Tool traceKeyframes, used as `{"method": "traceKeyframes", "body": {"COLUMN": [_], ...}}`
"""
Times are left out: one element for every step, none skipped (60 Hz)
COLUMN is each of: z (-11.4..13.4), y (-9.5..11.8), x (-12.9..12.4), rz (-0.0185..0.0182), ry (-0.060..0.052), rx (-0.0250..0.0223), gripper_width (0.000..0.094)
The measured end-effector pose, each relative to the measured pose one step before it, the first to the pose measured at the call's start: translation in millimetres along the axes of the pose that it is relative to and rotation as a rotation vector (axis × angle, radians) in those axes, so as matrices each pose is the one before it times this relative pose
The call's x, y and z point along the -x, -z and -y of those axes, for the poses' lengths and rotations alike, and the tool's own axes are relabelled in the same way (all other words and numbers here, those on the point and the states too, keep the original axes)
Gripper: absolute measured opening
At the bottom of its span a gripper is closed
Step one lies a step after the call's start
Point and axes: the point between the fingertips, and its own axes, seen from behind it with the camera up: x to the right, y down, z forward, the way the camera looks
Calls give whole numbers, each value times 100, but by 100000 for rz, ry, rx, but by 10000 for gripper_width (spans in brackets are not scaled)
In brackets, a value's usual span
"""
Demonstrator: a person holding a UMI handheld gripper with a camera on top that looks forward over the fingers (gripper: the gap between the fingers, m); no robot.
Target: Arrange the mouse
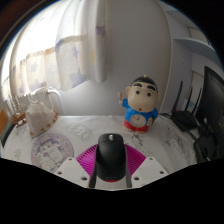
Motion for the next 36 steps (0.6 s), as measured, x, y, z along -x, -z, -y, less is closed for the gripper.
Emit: {"method": "traceKeyframes", "body": {"z": [532,485,445,389,285,169,121,8,-83,-201,-294,-344,-396,-426,-483,-519,-583,-614,-632,-613,-586,-608,-513,-493,-434,-399,-401,-403,-400,-113,195,136,87,220,233,265], "y": [240,179,144,94,-57,-53,-103,-186,-231,-259,-334,-393,-360,-478,-520,-550,-551,-535,-500,-485,-446,-398,-383,-225,-297,-258,-211,-186,-94,17,89,151,237,308,406,432], "x": [904,990,1073,1121,1161,1223,1254,1247,1180,1174,1185,1171,1248,1112,970,874,821,706,627,533,449,336,333,235,221,230,277,283,201,15,-58,-77,-279,-220,-237,-170], "rz": [915,1035,1015,831,1034,1153,1173,1014,769,656,669,801,728,633,533,279,103,39,-50,-185,-324,-245,-587,-592,-499,-256,49,263,256,-244,-488,-557,-607,-1231,-1172,-1012], "ry": [-374,-355,-462,-679,-513,-105,179,194,58,-108,-135,-3,168,240,361,363,447,493,441,447,532,704,468,216,50,8,-39,-188,-367,-79,393,507,529,52,-85,-294], "rx": [-284,-390,-427,-373,-291,-321,-189,-72,100,226,298,404,462,496,332,384,498,649,739,834,785,672,765,836,632,657,833,1135,1412,561,-384,-135,-90,8,234,42], "gripper_width": [408,408,408,408,408,408,408,408,409,409,408,408,408,408,409,409,409,408,408,408,408,407,408,414,428,445,460,478,501,522,542,590,658,748,837,870]}}
